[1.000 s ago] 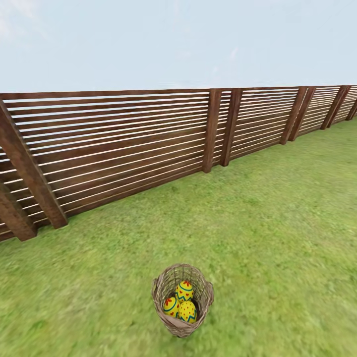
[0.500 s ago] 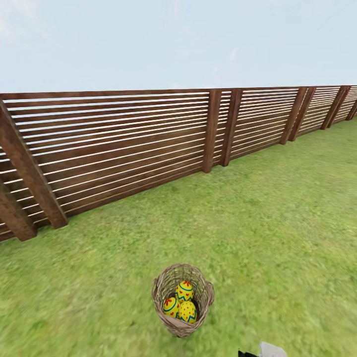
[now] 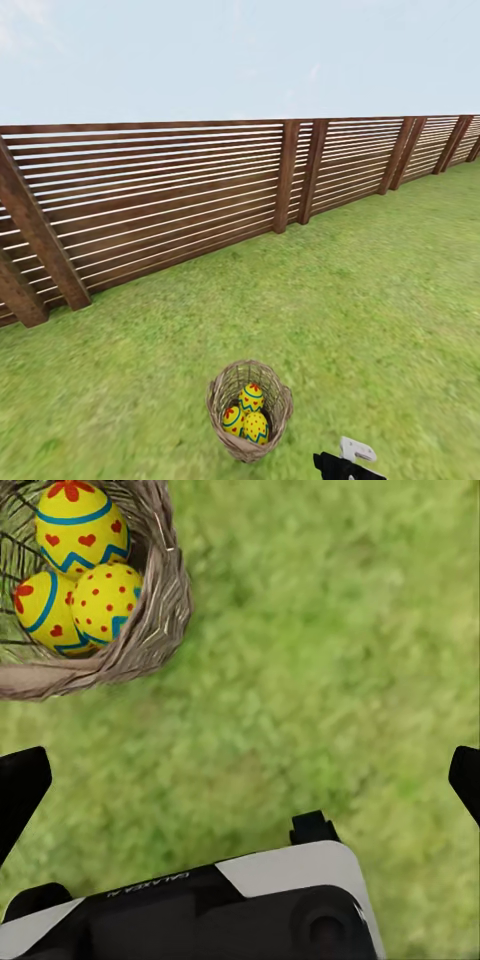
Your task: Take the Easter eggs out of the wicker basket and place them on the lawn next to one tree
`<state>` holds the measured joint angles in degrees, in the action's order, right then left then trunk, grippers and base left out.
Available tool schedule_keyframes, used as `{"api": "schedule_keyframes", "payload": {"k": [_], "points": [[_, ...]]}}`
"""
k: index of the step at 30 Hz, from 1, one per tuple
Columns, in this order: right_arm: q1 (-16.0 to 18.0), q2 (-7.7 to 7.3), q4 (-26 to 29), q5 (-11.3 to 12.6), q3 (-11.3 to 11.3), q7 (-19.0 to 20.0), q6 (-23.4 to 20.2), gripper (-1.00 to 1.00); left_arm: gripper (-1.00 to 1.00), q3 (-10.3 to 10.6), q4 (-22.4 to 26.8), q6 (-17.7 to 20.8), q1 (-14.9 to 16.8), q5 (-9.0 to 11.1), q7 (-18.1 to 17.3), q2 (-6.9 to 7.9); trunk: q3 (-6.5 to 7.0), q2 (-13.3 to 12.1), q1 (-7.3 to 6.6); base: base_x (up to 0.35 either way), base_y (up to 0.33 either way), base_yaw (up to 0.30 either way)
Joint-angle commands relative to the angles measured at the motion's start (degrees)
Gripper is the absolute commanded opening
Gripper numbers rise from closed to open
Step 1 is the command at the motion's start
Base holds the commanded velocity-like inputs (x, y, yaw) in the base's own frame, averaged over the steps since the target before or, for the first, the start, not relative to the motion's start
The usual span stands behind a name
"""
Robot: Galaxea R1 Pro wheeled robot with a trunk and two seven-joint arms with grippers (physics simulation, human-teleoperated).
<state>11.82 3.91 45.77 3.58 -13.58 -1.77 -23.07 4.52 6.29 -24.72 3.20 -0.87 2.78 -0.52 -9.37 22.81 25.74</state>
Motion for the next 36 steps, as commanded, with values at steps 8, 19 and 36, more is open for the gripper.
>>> {"api": "schedule_keyframes", "payload": {"k": [8,19,36], "points": [[0.12,0.11,-2.29,0.49,-0.1,-0.63,2.9,1.0,1.0,0.41,-0.05,-0.23,0.05,-0.05,0.29,0.07,-0.11,0.11,0.04,0.042,0.021,0.0],[7.85,1.81,-4.06,0.3,0.55,-4.41,0.59,1.0,1.0,0.4,-0.05,-0.24,0.05,-0.01,0.29,0.07,-0.11,0.11,0.04,0.005,0.002,0.0],[26.72,3.58,-24.32,-0.21,3.4,-7.79,-2.03,1.0,1.0,0.31,-0.05,-0.18,0.05,0.14,0.37,0.07,-0.11,0.11,0.04,0.082,0.035,0.0]]}}
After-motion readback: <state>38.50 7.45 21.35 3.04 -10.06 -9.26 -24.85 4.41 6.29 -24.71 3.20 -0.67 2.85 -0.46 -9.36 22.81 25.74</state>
